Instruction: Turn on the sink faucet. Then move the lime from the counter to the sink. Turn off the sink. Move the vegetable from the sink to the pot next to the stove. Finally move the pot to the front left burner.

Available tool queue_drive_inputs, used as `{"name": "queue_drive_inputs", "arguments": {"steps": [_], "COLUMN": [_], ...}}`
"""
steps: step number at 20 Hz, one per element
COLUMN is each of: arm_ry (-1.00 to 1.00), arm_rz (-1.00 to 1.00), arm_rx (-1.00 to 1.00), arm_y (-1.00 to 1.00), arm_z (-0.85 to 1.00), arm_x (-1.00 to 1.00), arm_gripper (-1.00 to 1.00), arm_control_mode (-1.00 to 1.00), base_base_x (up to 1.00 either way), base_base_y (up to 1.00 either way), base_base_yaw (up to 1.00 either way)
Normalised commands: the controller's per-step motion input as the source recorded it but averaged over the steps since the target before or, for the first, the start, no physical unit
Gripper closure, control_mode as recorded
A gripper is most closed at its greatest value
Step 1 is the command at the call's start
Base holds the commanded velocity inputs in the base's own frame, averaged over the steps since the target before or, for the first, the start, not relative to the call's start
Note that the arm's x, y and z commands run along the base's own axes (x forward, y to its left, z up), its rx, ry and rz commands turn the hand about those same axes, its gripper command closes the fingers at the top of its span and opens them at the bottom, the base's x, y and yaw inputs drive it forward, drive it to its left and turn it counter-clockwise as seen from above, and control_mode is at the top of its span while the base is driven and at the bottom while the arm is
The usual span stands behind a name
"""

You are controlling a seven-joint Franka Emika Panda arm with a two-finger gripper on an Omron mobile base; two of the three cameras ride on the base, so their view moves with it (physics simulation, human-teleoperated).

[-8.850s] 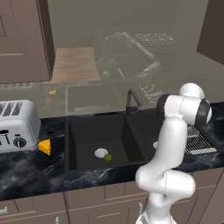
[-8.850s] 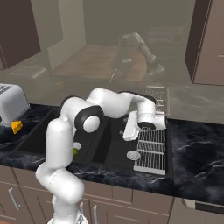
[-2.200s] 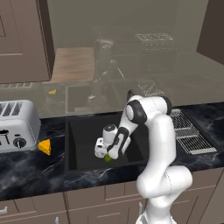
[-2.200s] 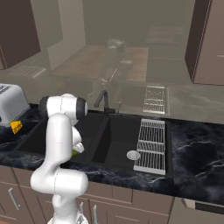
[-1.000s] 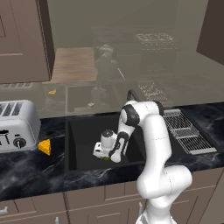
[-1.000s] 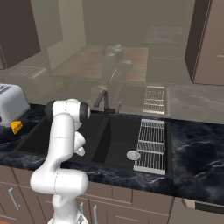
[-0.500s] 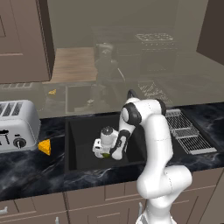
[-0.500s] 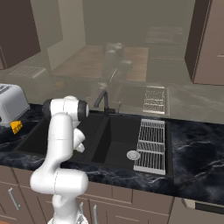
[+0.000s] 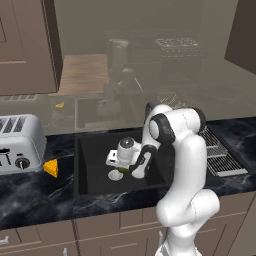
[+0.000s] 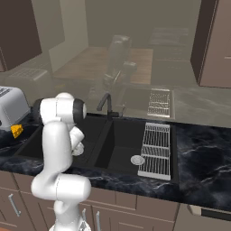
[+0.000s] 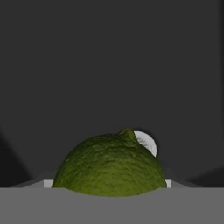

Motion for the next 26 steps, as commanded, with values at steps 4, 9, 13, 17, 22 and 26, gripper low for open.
{"name": "queue_drive_inputs", "arguments": {"steps": [4,9,13,17,22,26], "arm_ry": [-0.01,0.0,0.0,0.0,0.01,0.07], "arm_rz": [0.0,0.0,0.0,0.03,0.02,0.0], "arm_rx": [0.04,0.04,0.03,0.02,0.0,0.0], "arm_y": [0.0,0.0,0.0,0.0,0.0,0.08], "arm_z": [1.0,1.0,1.0,1.0,1.0,1.0], "arm_x": [-0.09,-0.06,0.0,0.02,0.12,0.25], "arm_gripper": [1.0,1.0,1.0,1.0,1.0,1.0], "arm_control_mode": [-1.0,-1.0,-1.0,-1.0,-1.0,-1.0], "base_base_x": [0.0,0.0,0.0,0.0,0.0,0.0], "base_base_y": [0.0,0.0,0.0,0.0,0.0,0.0], "base_base_yaw": [0.0,0.0,0.0,0.0,0.0,0.0]}}
